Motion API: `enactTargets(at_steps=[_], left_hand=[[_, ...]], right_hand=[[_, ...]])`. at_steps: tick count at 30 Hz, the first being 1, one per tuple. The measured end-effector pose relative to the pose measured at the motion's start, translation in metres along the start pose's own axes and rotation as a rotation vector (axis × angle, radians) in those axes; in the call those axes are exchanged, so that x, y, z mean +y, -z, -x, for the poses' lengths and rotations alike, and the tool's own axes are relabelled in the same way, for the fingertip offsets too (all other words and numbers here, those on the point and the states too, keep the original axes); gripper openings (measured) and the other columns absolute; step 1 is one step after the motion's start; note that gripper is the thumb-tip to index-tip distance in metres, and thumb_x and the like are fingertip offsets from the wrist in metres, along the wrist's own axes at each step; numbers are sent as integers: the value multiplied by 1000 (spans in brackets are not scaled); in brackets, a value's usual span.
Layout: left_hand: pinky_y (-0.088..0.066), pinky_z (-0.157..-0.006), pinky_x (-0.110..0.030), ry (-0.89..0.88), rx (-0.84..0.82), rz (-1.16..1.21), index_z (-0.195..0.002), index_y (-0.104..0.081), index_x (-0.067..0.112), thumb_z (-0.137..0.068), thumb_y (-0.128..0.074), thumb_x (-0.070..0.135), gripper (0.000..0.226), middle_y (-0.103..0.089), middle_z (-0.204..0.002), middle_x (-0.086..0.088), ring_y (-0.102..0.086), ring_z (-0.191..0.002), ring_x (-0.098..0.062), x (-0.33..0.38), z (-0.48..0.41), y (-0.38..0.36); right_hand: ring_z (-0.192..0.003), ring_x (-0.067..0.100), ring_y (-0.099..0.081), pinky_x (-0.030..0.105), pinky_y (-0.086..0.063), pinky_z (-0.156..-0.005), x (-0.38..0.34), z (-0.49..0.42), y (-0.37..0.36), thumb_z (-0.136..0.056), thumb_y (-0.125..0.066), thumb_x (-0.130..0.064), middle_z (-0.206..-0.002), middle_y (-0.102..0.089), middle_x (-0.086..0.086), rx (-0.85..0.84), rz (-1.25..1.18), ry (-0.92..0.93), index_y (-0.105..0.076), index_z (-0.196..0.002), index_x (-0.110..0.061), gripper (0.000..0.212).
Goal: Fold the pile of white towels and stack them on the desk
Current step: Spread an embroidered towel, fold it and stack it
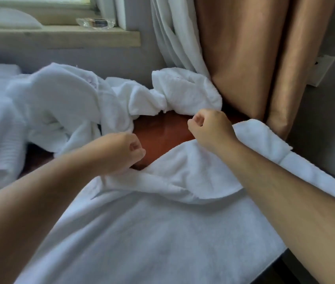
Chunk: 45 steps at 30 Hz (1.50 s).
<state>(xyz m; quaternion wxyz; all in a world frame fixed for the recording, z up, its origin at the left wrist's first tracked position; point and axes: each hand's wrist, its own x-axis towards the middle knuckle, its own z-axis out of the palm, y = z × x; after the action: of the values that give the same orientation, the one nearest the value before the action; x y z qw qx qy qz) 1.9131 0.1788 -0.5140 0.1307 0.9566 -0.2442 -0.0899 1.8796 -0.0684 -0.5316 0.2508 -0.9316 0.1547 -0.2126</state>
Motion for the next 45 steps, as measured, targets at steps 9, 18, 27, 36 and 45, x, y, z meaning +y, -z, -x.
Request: enactTargets(at_steps=[9, 18, 27, 36, 45], left_hand=[[-37, -111, -46, 137, 192, 48, -149, -36, 37, -72, -59, 63, 84, -44, -147, 2, -39, -135, -24, -74, 119, -3], [-44, -103, -45, 320, 452, -21, -148, -42, 24, -97, -50, 20, 52, -56, -140, -8, -52, -126, -30, -118, 158, -23], [-43, -101, -33, 172, 351, 33, -146, -38, 36, -87, -68, 44, 67, -51, -142, 4, -50, -127, -19, -156, 185, -16], [-36, -56, -26, 432, 650, 374, -84, -59, 28, -102, -48, 48, 29, -60, -76, 14, -58, -72, -8, -173, 186, 1], [-52, -65, -32, 424, 512, 503, -83, -70, 21, -93, -63, 43, 24, -73, -80, 4, -68, -80, -15, -201, 202, -5]], right_hand=[[-83, 1, -60, 21, -44, -68, -136, 83, -59, -87, -68, -50, -87, -65, -15, -502, -367, 138, -68, -93, -29, 22], [-128, 16, -53, 34, -46, -109, -155, 87, -47, -80, -66, -8, -133, -54, -5, -871, -107, 241, -31, -157, -30, 87], [-92, -3, -61, 11, -45, -76, -163, 92, -74, -83, -77, -37, -97, -65, -20, -683, -53, 506, -66, -115, -42, 34], [-53, 7, -44, 31, -29, -48, -213, 101, -68, -96, -49, -44, -56, -45, -7, -234, -250, 545, -40, -62, -20, 43], [-53, 12, -47, 32, -36, -56, -240, 154, -56, -96, -62, -51, -55, -48, -11, -195, -251, 824, -50, -75, -23, 36]])
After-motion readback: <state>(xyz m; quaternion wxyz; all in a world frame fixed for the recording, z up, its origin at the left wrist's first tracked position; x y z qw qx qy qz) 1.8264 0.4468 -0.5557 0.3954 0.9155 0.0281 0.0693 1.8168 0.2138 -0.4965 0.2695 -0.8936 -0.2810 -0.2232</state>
